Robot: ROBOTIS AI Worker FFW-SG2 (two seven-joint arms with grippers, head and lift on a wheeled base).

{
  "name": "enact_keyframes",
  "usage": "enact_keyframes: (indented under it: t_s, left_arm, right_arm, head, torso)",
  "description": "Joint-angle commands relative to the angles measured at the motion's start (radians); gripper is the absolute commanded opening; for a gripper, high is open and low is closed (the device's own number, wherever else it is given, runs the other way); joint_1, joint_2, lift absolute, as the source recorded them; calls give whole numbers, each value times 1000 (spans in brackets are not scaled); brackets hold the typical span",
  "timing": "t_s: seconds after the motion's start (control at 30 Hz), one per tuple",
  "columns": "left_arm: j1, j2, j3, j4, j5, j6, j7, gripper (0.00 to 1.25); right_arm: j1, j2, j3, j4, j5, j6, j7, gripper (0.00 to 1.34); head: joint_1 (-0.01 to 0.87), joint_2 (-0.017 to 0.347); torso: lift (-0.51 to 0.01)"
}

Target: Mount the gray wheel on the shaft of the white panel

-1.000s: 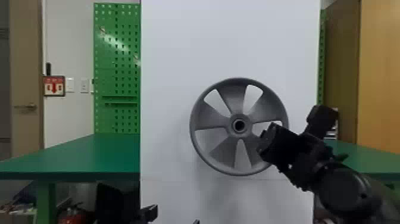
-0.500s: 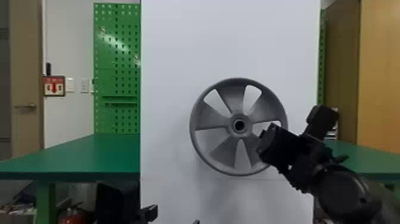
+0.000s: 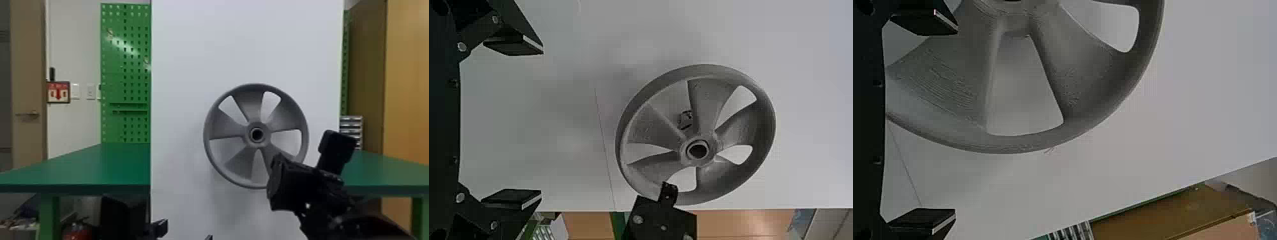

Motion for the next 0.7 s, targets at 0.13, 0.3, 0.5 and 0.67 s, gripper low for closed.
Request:
enact_keyframes:
  t_s: [0.13,0.3,0.5,0.67]
  left_arm:
    - [6,-1,4,0,1,-17,0,997]
    - [11,-2,7,0,-4,-28,2,997]
    - [18,-2,15,0,-4,-45,0,997]
    - [23,-4,21,0,-4,-48,0,997]
  right_arm:
    - [164,-6,4,-30,74,-103,122,1339]
    - [262,-15,12,-30,104,-191,171,1339]
    - [380,-26,18,-30,141,-281,207,1339]
    - [458,-32,20,-19,230,-336,258,1339]
  head:
    - [38,40]
    - [38,40]
    - [38,40]
    - [38,40]
  torso:
    - [-510]
    - [-510]
    - [-510]
    - [-510]
